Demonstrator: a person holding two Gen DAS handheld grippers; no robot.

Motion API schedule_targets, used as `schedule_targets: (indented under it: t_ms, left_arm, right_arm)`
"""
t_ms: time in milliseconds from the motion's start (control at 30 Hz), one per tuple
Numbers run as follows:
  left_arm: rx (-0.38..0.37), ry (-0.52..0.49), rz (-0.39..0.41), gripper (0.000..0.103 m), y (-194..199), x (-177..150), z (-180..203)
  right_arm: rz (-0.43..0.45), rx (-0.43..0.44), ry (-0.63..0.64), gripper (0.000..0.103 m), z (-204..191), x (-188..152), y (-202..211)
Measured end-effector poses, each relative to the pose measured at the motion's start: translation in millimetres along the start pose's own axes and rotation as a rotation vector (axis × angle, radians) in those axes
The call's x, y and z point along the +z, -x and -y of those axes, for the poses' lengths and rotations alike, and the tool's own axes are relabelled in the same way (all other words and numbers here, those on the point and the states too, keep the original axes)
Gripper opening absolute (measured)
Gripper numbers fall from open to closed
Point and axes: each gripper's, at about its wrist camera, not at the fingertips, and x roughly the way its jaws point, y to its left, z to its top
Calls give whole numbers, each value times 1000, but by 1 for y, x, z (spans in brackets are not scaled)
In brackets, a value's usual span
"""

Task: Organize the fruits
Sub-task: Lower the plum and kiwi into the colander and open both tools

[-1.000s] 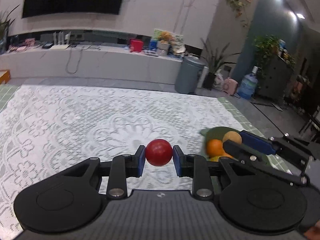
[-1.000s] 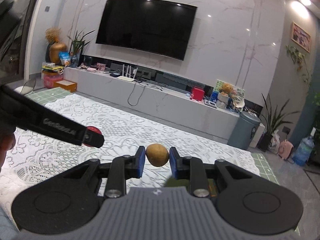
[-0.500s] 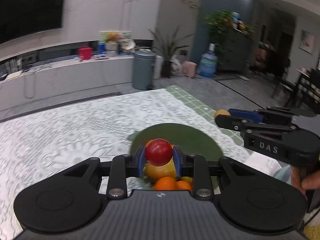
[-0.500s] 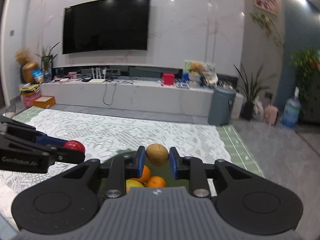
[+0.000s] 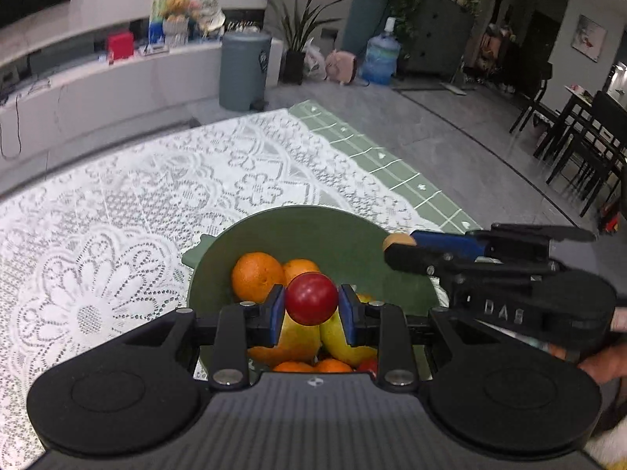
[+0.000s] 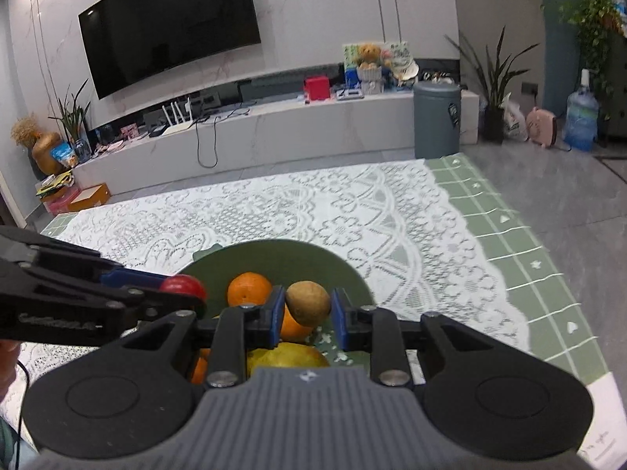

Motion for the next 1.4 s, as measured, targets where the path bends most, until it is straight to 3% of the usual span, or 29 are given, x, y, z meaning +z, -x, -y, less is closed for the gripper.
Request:
schedule_targets:
  t_ms: [267, 467, 667, 933, 1400]
  left_arm:
    - [12, -7, -84, 32, -33, 15, -10]
    - [-1, -31, -129, 32, -50, 19, -10]
    - [7, -42, -179, 32, -62, 20, -14]
    - [8, -62, -192, 32, -65, 20, -15]
    - [-6, 3, -188, 35, -66, 15, -22]
  right_arm:
    - [-85, -10, -23, 23, 7, 3, -33]
    - [-122, -57, 51, 22, -6, -2, -44]
    - [-155, -63, 42, 22, -3, -3, -53]
    - [-185, -71, 45, 23, -3, -5, -60]
    - [-185, -67, 48, 24, -5, -5, -61]
